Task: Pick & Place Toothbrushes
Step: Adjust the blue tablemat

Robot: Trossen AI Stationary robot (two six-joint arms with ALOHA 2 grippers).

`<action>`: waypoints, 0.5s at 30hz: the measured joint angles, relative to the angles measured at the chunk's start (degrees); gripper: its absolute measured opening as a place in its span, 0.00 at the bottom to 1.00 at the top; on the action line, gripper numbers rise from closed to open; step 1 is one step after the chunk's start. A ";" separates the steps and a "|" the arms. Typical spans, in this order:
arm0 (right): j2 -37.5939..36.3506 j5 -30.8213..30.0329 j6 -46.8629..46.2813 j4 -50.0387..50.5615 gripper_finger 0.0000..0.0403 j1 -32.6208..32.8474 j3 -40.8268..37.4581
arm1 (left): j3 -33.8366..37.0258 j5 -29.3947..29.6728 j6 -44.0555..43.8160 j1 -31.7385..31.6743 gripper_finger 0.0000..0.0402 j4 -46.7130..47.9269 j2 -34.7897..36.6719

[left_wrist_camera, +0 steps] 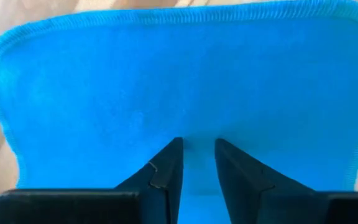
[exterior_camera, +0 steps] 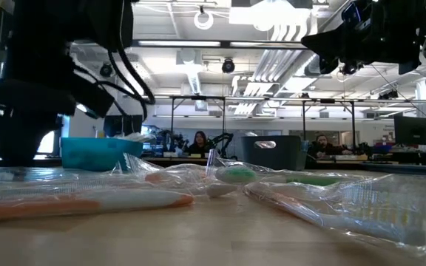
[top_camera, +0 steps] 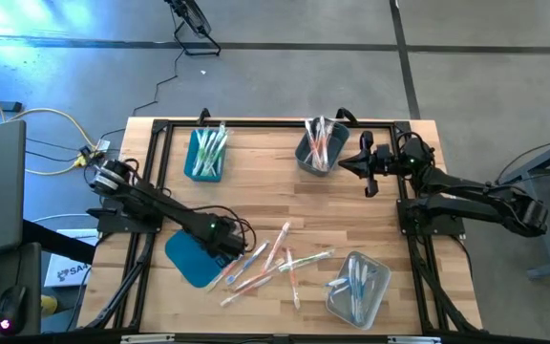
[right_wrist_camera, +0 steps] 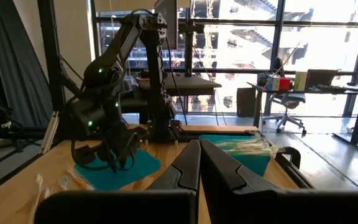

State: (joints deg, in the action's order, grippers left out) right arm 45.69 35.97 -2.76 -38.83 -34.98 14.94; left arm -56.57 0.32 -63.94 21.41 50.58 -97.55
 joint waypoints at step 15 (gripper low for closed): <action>0.00 -0.02 1.07 -0.18 0.01 0.00 0.00 | 0.00 16.34 5.01 -1.90 0.23 0.90 -1.76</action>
State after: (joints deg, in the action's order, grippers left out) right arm 45.69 35.94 -1.69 -39.00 -34.98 14.94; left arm -56.57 16.65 -58.93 19.51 51.47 -99.31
